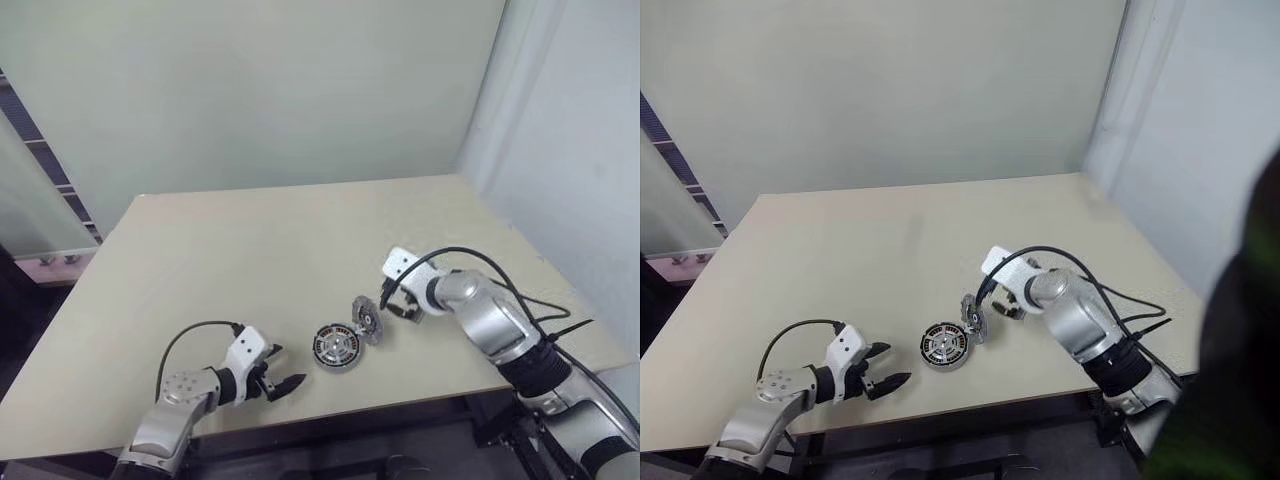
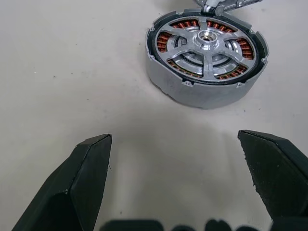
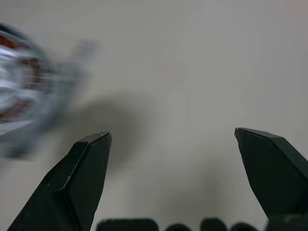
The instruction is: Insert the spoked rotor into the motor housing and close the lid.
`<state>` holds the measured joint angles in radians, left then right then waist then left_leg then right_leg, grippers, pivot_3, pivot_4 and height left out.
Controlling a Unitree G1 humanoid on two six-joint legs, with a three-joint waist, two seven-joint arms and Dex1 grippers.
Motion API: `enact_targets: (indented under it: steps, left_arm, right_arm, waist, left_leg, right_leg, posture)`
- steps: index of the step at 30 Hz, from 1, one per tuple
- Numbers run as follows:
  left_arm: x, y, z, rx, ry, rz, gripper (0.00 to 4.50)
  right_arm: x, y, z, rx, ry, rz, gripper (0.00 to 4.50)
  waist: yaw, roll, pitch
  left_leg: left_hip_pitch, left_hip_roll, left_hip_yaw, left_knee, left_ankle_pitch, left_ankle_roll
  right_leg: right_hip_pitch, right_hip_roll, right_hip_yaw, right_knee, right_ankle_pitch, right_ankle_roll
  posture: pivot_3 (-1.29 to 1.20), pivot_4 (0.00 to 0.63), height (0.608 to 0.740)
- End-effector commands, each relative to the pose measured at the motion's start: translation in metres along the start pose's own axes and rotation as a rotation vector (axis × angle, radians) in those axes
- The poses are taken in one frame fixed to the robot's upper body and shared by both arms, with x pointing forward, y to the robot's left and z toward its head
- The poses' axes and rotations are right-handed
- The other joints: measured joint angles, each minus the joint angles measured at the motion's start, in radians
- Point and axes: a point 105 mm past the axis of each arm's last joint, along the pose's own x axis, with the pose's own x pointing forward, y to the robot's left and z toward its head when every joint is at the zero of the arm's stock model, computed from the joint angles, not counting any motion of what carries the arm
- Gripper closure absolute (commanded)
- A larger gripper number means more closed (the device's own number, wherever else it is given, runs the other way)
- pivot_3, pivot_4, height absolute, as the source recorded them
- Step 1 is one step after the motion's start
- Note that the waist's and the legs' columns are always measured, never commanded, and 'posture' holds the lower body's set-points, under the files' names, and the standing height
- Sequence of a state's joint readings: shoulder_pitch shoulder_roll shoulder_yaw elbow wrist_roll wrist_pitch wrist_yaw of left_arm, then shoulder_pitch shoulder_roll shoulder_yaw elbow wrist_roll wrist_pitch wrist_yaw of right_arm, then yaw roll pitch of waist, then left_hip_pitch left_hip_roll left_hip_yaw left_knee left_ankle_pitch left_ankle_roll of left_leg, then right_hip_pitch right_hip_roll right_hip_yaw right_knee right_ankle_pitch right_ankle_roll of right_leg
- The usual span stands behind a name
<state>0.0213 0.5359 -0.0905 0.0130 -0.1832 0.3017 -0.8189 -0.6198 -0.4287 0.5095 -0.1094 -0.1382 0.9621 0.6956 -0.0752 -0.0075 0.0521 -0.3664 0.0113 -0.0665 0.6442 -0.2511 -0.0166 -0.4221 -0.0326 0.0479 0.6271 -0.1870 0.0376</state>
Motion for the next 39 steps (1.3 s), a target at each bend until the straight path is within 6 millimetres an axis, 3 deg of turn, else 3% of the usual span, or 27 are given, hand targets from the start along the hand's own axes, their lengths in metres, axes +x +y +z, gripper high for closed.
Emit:
enact_targets:
  steps: [1,8,16,28,32,39]
  left_arm:
    - [-0.006,0.007,0.018,0.038,-0.051,0.017,0.0]
    - [-0.009,0.008,0.018,0.042,-0.043,0.021,0.0]
    - [-0.016,0.008,0.017,0.044,-0.047,0.041,0.0]
    - [-0.014,0.009,0.024,0.013,-0.098,0.045,0.0]
    - [-0.012,0.007,0.029,0.005,-0.114,0.03,1.24]
    - [-0.011,0.007,0.036,0.017,-0.13,0.02,3.83]
  right_arm:
    - [-0.002,0.022,0.027,0.025,-0.104,0.077,0.03]
    - [0.023,0.049,0.04,0.067,-0.143,0.147,0.03]
    - [0.046,0.06,0.027,0.074,-0.119,0.172,0.03]
    - [0.021,0.033,0.038,0.241,-0.23,0.28,0.03]
    - [0.013,0.028,0.038,0.205,-0.304,0.344,0.0]
    - [0.014,0.04,0.023,0.074,-0.338,0.471,0.0]
  waist:
    - [0.0,0.0,0.0]
    - [0.0,0.0,0.0]
    - [0.0,0.0,0.0]
    - [0.001,0.0,0.0]
    - [0.0,0.0,0.0]
    - [0.0,0.0,0.0]
  left_leg:
    - [0.0,0.0,0.0,0.0,0.0,0.0]
    - [0.0,0.0,0.0,0.002,0.0,0.0]
    - [0.0,0.0,0.0,0.001,0.0,0.0]
    - [0.001,0.0,0.0,0.002,0.0,0.0]
    - [0.001,0.0,0.0,0.002,0.0,0.0]
    - [0.001,0.0,0.0,0.002,0.0,0.0]
  right_leg:
    - [0.0,0.0,0.0,0.0,0.0,0.0]
    - [0.001,0.0,0.0,0.001,0.0,0.0]
    - [0.001,0.0,0.0,0.001,0.0,0.0]
    - [0.001,0.0,0.0,0.001,0.0,0.0]
    - [0.001,0.0,0.0,0.001,0.0,0.0]
    - [0.002,0.0,0.0,0.001,0.0,0.0]
  posture:
    - [0.0,0.0,0.74]
    - [0.0,0.0,0.74]
    - [0.0,0.0,0.74]
    - [0.0,0.0,0.74]
    - [0.0,0.0,0.74]
    - [0.0,0.0,0.74]
